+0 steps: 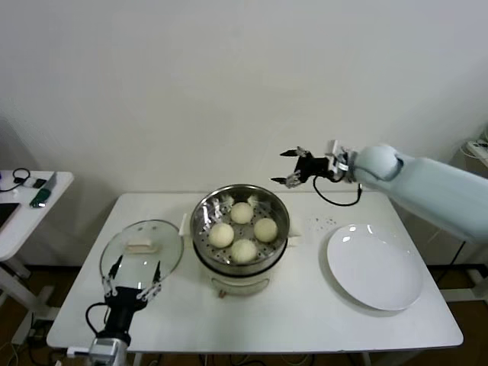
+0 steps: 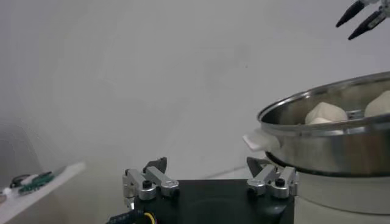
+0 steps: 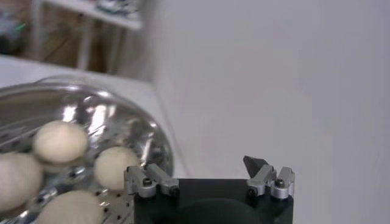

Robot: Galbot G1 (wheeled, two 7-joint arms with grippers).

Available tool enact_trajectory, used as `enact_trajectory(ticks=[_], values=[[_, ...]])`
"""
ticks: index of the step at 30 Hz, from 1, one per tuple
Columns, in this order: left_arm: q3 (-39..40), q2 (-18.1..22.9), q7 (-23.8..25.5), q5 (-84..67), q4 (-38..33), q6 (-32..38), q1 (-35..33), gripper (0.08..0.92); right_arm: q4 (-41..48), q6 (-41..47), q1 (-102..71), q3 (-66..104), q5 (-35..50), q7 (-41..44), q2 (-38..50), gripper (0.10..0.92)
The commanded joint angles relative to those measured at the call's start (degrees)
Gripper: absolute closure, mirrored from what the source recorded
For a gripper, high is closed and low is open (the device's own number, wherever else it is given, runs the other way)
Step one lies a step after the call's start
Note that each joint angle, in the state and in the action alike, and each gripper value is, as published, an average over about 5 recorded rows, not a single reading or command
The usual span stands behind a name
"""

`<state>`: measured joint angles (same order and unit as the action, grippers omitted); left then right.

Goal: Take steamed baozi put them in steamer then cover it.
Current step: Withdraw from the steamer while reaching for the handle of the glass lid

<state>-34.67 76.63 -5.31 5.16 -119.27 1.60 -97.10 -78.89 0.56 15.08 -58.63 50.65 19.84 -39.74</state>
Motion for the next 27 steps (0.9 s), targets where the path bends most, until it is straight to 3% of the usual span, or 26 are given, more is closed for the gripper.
enact_trajectory(ticks=[1, 9, 17, 21, 27], values=[[-0.7, 1.3, -0.1, 11.9, -0.6, -2.7, 0.8, 0.177, -11.8, -5.4, -40.2, 40.0, -7.7, -20.5, 11.8, 0.203], [-3.7, 0.9, -2.2, 36.3, -2.3, -5.1, -0.2, 0.177, -18.5, -2.9, -70.7, 68.7, -16.7, -21.4, 4.1, 0.203], [-4.3, -2.0, 2.3, 65.1, -1.8, -9.7, -0.8, 0.177, -22.6, 4.0, -88.4, 88.7, -23.1, -17.2, -11.4, 0.203], [-3.4, -4.2, 2.9, 71.0, 2.5, -11.0, 2.3, 0.177, -21.4, 2.6, -91.4, 91.0, -25.0, -15.9, -15.3, 0.203], [-0.9, -6.7, 0.1, 72.5, 12.0, -10.6, 9.0, 0.177, -20.2, 1.6, -94.0, 93.3, -25.4, -14.4, -17.5, 0.203]])
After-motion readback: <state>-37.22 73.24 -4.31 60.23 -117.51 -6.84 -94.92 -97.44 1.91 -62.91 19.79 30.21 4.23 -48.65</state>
